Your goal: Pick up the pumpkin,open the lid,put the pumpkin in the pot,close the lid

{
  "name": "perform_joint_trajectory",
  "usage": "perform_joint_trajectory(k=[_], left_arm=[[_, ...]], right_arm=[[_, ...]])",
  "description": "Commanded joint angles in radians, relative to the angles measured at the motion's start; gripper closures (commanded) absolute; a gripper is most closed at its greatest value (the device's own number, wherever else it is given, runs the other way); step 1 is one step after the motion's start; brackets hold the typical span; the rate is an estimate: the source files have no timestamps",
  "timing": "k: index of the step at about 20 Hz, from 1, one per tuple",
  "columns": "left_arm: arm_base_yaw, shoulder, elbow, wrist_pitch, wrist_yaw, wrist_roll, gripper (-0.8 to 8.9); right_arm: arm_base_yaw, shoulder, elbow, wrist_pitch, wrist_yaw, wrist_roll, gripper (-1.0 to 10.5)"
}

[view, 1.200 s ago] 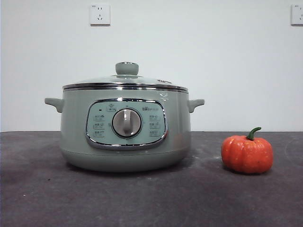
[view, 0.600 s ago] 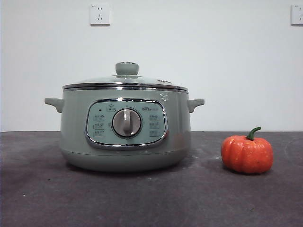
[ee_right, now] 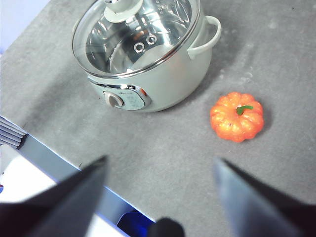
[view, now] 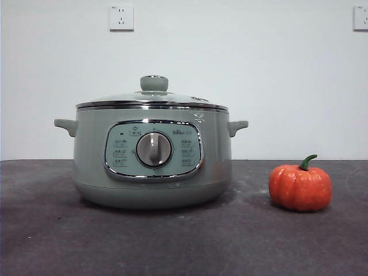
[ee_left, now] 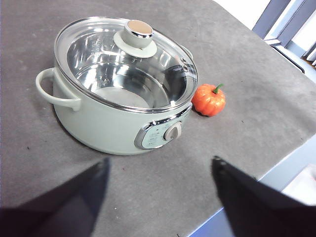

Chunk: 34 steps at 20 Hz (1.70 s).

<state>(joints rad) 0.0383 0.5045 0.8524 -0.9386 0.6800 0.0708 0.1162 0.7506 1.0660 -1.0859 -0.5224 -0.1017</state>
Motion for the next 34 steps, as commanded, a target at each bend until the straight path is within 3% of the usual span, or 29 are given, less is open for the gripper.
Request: perform_joint_trajectory(k=[1,4,10,17,29,34], left_arm=[[0.0,-0.001,0.003,0.01,0.0,0.003,0.59],[0.0,-0.001,0.003,0.01,0.0,0.001,0.59],[0.0,-0.001,0.003,0.01,0.001,0.001,0.59],[0.0,-0.001,0.003,0.01,0.001,0.001,0.59],[0.0,-0.001,0.003,0.01,0.0,0.001,0.59],[0.0,-0.001,0.003,0.01,0.0,0.001,0.59]], right_arm=[[0.013,0.016,0.002,0.001,0.0,0.007,1.9],[0.04,0.072,0.002,0.018,0.019,0.006,1.9],[0.12,0.324,0.002,0.164,0.204,0.003,1.9],[0.136,0.621,0.002,0.34,0.318,-0.005,1.9],[0.188,0.861,0.002,0.444,0.351,-0.006,1.9],[0.211,0.908,0.002,0.48,0.425,-0.005,2.1]])
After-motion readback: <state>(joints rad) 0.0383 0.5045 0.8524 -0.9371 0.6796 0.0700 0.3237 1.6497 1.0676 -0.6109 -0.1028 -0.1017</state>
